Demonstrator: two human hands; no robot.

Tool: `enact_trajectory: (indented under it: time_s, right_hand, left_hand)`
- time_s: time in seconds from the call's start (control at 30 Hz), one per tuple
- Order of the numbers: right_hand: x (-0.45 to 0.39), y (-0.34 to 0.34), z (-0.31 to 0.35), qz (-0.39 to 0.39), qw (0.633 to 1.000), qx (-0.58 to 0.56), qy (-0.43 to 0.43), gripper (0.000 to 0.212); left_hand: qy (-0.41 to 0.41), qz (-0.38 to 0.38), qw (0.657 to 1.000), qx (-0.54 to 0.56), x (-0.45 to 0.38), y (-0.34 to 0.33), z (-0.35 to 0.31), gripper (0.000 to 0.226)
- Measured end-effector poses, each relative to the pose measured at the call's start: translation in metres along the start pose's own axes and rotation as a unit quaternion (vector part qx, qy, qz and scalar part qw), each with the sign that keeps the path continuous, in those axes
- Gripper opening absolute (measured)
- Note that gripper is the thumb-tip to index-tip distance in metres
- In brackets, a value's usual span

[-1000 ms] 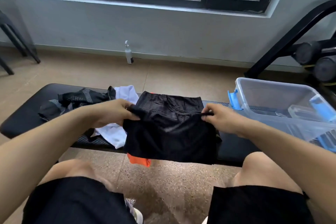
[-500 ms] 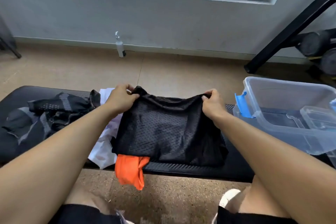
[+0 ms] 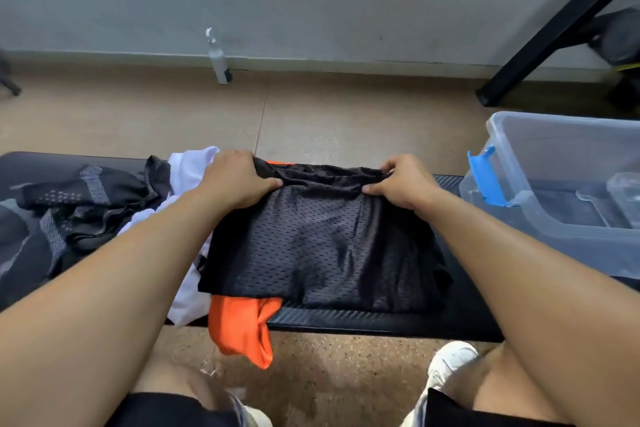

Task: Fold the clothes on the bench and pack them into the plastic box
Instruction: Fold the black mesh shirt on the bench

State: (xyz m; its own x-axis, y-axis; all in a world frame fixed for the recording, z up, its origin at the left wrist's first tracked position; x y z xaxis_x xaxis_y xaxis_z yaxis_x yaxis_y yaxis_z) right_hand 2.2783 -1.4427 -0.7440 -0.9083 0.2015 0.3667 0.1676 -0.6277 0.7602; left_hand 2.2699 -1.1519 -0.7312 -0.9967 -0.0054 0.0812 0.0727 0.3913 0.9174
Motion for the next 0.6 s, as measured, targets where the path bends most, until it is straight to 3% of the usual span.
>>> enact_trajectory:
  time_s: [0.07, 0.3, 0.43, 0.6]
  right_hand:
    - [0.0, 0.005, 0.0, -0.011, 1.0, -0.02, 0.014, 0.027]
    - [0.013, 0.023, 0.008, -0.011, 0.991, -0.113, 0.076, 0.021]
    - [0.016, 0.028, 0.009, 0.011, 0.993, -0.067, 0.096, 0.018]
    - [0.031, 0.029, 0.011, 0.06, 0.992, -0.024, 0.104, 0.023]
  left_hand:
    - [-0.003, 0.005, 1.0, -0.018, -0.001, -0.001, -0.003, 0.061]
    - [-0.05, -0.021, 0.998, 0.012, -0.005, 0.008, -0.002, 0.031]
    - [-0.072, -0.07, 0.984, 0.148, -0.003, 0.028, -0.002, 0.036]
    - [-0.12, -0.103, 0.966, 0.204, 0.009, 0.052, -0.001, 0.023]
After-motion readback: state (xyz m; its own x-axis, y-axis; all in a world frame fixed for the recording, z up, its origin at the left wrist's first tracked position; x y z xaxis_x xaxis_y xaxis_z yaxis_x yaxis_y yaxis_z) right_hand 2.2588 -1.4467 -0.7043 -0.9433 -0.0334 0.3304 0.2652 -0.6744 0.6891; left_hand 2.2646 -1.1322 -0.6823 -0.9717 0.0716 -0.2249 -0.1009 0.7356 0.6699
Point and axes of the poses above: each hand's wrist, its own x-axis away from the middle knuckle, its own y-axis out of the back of the hand, z = x × y, the point moved 8 cm from there along -x, towards the middle knuckle, and after that the axes turned 6 degrees about -y, right-handed, at the moved point
